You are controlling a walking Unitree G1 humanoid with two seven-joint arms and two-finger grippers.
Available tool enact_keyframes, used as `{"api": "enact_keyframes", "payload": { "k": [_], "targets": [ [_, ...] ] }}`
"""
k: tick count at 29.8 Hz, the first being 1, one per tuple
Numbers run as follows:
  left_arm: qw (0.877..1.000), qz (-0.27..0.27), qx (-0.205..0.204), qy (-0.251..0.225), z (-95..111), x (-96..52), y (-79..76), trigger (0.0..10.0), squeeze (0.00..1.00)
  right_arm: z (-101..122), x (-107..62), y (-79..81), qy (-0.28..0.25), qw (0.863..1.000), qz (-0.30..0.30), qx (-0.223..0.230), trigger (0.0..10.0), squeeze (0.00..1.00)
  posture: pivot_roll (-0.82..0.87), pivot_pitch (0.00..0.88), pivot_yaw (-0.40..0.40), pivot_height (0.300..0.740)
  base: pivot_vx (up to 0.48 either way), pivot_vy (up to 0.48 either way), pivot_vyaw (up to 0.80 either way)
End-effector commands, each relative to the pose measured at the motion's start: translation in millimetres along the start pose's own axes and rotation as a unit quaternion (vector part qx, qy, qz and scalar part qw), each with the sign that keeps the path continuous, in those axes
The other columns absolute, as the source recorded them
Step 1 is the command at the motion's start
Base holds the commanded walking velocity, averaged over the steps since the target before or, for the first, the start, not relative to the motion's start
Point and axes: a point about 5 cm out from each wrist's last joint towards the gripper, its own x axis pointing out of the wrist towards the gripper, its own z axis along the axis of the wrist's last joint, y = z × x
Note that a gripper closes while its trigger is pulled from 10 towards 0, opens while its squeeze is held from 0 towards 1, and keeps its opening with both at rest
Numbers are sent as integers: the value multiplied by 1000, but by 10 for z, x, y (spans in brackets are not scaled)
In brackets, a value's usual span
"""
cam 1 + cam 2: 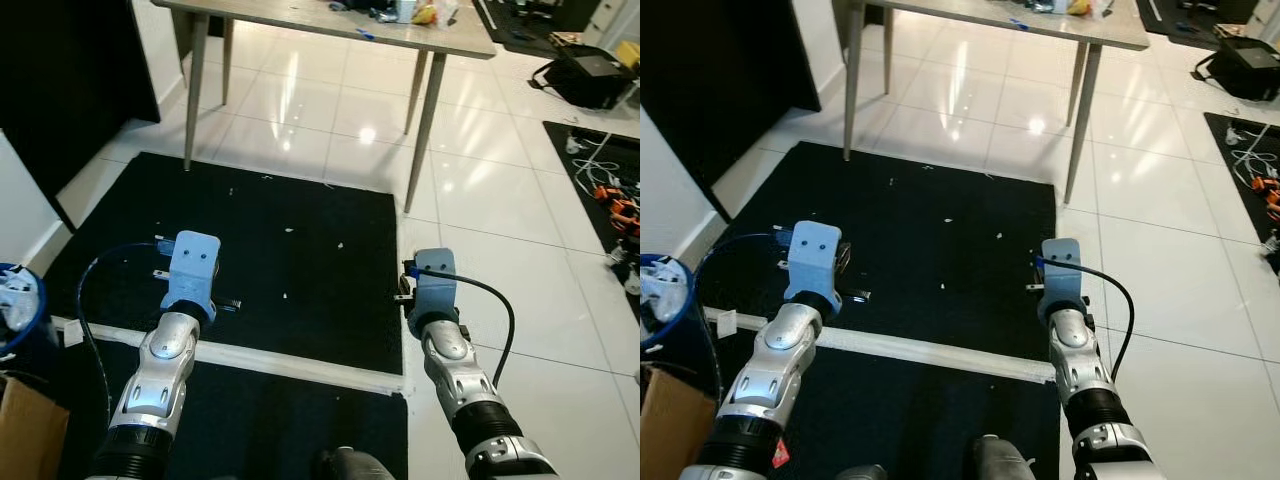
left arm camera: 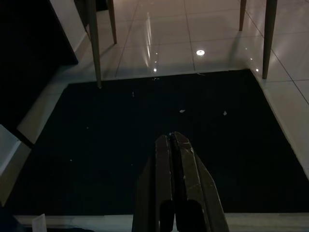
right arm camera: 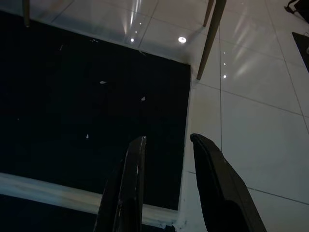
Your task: Picking trash to rubbish bin
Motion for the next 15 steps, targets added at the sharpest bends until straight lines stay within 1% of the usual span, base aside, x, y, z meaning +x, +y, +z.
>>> {"api": "enact_keyframes", "payload": {
  "k": [1,4,15],
  "targets": [
    [1000,-8,1,-3,1,-7,-37,10000,0,-1,-3,-11,-1,1000,0,-2,10000,0,44,64,-56,740,0,0,0],
    [1000,-9,1,-3,4,-7,-45,10000,0,-8,0,-14,6,1000,4,11,10000,0,44,63,-58,740,249,0,0],
    [1000,-11,4,-4,5,-5,-56,10000,0,13,13,-13,0,1000,2,4,10000,0,42,55,-59,740,282,0,0]
  ]
}}
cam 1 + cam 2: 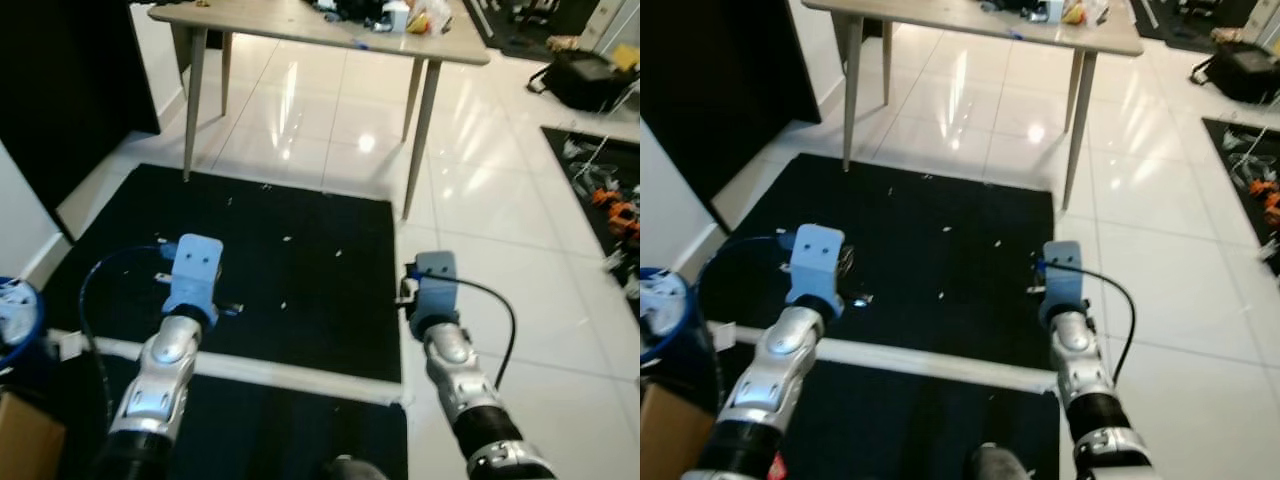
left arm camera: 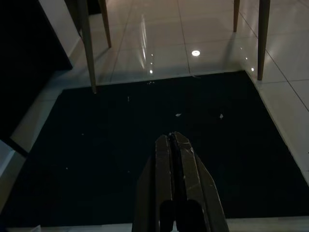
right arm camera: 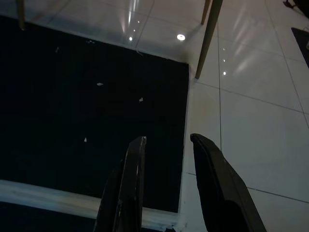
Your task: Picking trash to rubbish bin
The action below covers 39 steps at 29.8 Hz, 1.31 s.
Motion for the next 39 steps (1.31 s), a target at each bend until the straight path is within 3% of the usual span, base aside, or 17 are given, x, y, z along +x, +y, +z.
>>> {"api": "enact_keyframes", "payload": {
  "k": [1,24,33,39],
  "targets": [
    [1000,-8,2,-2,3,-4,-45,10000,0,11,10,-10,0,1000,-3,-1,10000,0,42,55,-59,740,296,0,0],
    [1000,-10,6,-8,15,9,-34,10000,0,46,30,-16,-9,1000,-7,-9,10000,0,45,23,-61,740,294,0,0],
    [1000,-11,5,-9,18,11,-36,10000,0,45,33,-22,-9,1000,-9,-5,10000,0,45,26,-58,740,296,0,-703],
    [1000,-11,4,-8,19,9,-35,10000,0,39,26,-19,-8,1000,-10,-6,10000,0,46,30,-58,740,293,0,0]
  ]
}}
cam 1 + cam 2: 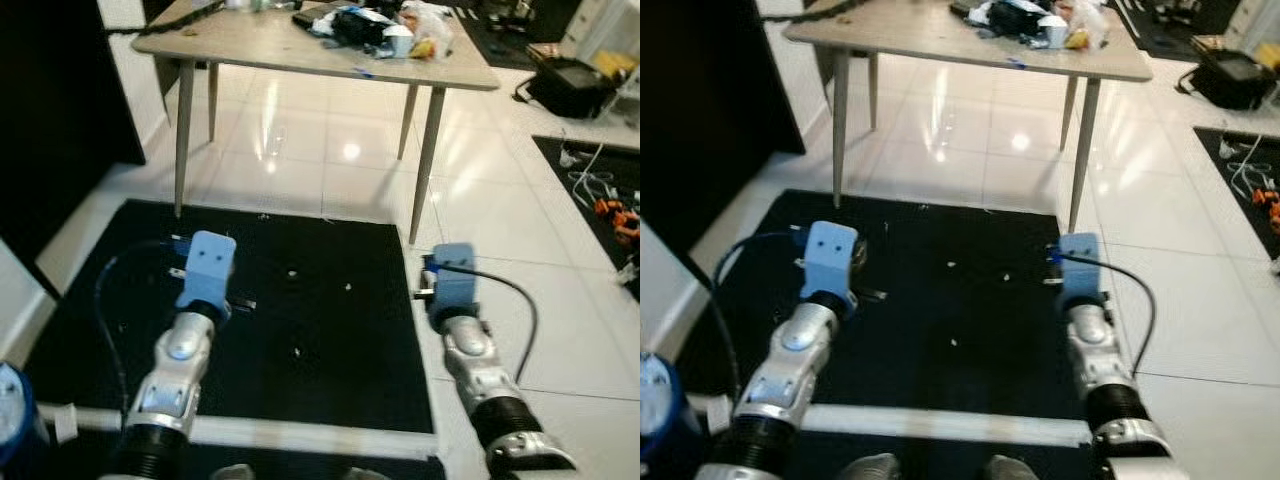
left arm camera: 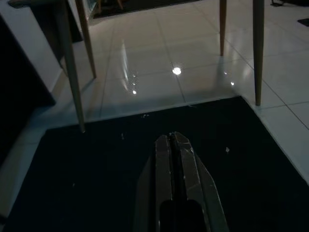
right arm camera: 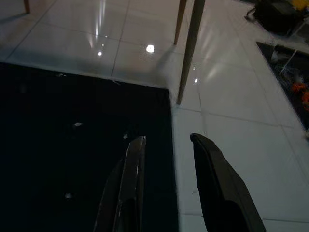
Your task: Picking trash to rubbish bin
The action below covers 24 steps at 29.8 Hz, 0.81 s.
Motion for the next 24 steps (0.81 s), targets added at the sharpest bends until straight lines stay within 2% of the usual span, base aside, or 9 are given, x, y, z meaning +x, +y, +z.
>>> {"api": "enact_keyframes", "payload": {
  "k": [1,17,24],
  "targets": [
    [1000,2,0,2,-10,-4,11,10000,0,-11,-8,36,1,1000,4,0,10000,0,46,30,-58,740,296,0,0],
    [1000,1,-2,4,-19,-21,5,10000,0,-26,-19,34,4,1000,5,-1,10000,0,44,41,-59,740,296,0,0],
    [1000,-1,-2,4,-19,-27,1,10000,0,-38,-29,28,5,1000,4,0,10000,0,43,47,-57,740,294,0,-712]
  ]
}}
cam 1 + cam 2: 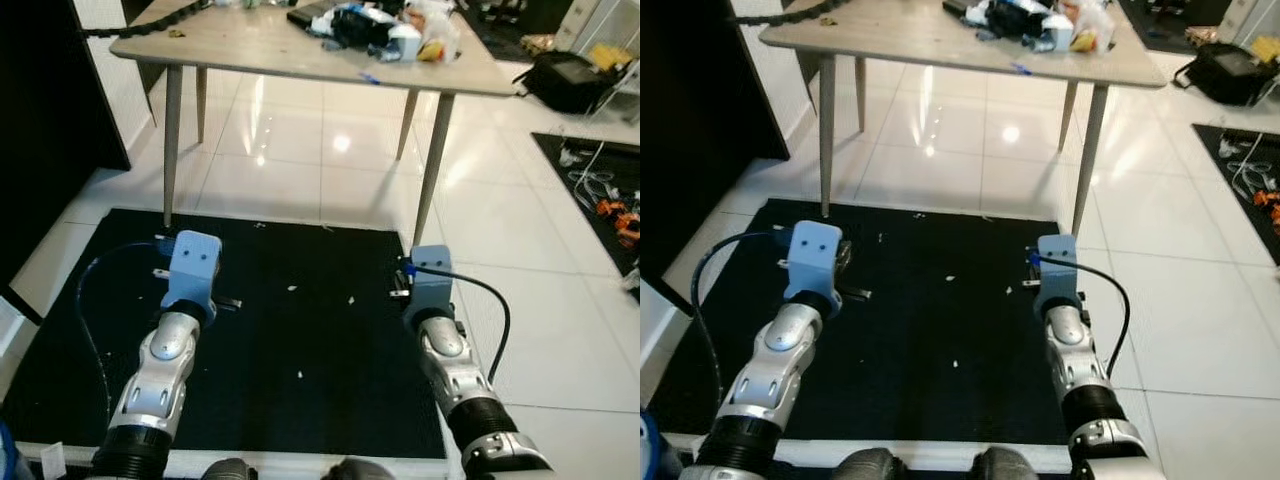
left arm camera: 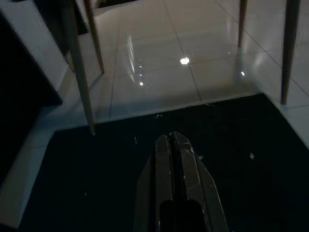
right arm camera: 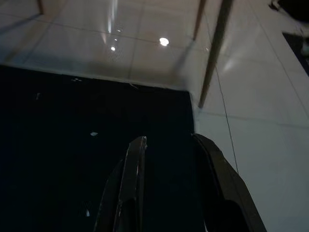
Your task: Picking trash to rubbish bin
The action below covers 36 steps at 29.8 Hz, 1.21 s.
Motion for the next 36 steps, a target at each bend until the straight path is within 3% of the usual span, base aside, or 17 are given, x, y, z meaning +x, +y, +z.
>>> {"api": "enact_keyframes", "payload": {
  "k": [1,21,27,31,36],
  "targets": [
    [1000,-12,0,-3,21,5,-62,10000,0,-40,-20,-87,6,1000,-12,-5,10000,0,43,47,-57,740,292,0,-538],
    [1000,-16,3,-2,35,11,-59,10000,0,-10,-32,-66,-6,1000,-10,0,10000,0,51,77,-44,740,294,0,0],
    [1000,-7,8,-7,71,-13,6,10000,0,291,-85,141,-79,995,52,-36,10000,0,54,86,-62,740,294,0,0],
    [1000,3,5,-16,116,-57,20,10000,0,432,-296,328,-119,982,128,-75,10000,0,47,87,-76,740,293,0,0],
    [1000,3,-1,-25,155,-66,-34,10000,0,485,-416,354,-136,975,149,-91,10000,0,33,88,-103,740,294,0,0]
  ]
}}
